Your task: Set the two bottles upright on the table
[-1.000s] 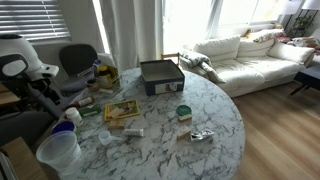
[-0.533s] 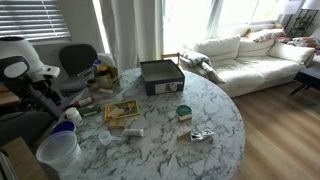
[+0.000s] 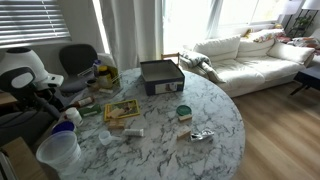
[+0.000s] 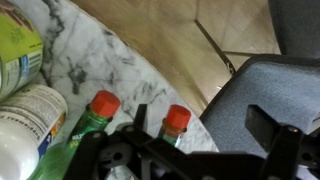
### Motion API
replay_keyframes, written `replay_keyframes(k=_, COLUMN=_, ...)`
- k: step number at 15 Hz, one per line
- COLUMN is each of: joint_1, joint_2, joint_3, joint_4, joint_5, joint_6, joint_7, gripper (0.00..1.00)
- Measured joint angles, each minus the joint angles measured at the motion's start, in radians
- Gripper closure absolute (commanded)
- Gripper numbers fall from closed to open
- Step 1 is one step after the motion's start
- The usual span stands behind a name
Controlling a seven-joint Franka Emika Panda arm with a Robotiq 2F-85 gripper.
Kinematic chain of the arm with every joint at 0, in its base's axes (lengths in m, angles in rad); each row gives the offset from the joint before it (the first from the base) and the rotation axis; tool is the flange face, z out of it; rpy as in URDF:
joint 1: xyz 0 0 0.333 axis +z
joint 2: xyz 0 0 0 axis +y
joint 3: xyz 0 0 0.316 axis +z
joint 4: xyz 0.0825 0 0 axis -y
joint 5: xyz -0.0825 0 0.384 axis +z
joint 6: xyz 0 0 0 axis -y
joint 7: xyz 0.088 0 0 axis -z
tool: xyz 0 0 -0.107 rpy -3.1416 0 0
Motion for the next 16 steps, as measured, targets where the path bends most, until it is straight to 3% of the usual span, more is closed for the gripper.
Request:
replay_keyframes(k=4, joint_1=0.004, joint_2=0.054, joint_3=-0.016, joint_4=0.000, joint_5=-0.037, joint_6=0.051, joint_7=0.025, gripper=0.05)
replay_keyframes(k=5, joint_1=0.014, joint_2=0.064, joint_3=-0.040, joint_4=0.000, joint_5=-0.077, joint_6=0.059, joint_7=0.052, gripper=0.10)
replay_keyframes(k=7, joint_1=0.042, joint_2=0.081, joint_3=-0.103, joint_4=0.000, joint_5=-0.153, joint_6=0.079, joint_7=0.107, gripper=0.23)
replay_keyframes(k=8, joint_1=0.058, joint_2=0.088, joint_3=-0.132, joint_4=0.000, joint_5=-0.181, joint_6=0.090, joint_7=0.128, gripper=0.37)
replay_keyframes(k=12, joint_1=0.114, joint_2=0.111, joint_3=-0.207, joint_4=0.001, joint_5=-0.224, joint_6=0.127, joint_7=0.178, gripper=0.65)
replay_keyframes(k=14, joint_1=0.141, joint_2=0.117, joint_3=-0.231, joint_4=0.002, joint_5=-0.225, joint_6=0.135, joint_7=0.189, gripper=0.68)
replay_keyframes(k=15, joint_1=0.156, joint_2=0.118, joint_3=-0.246, joint_4=0.002, joint_5=-0.226, joint_6=0.136, joint_7=0.195, gripper=0.60)
replay_keyframes(k=16, joint_1=0.173, joint_2=0.118, joint_3=-0.263, joint_4=0.003, joint_5=-0.229, joint_6=0.136, joint_7=0.201, gripper=0.40)
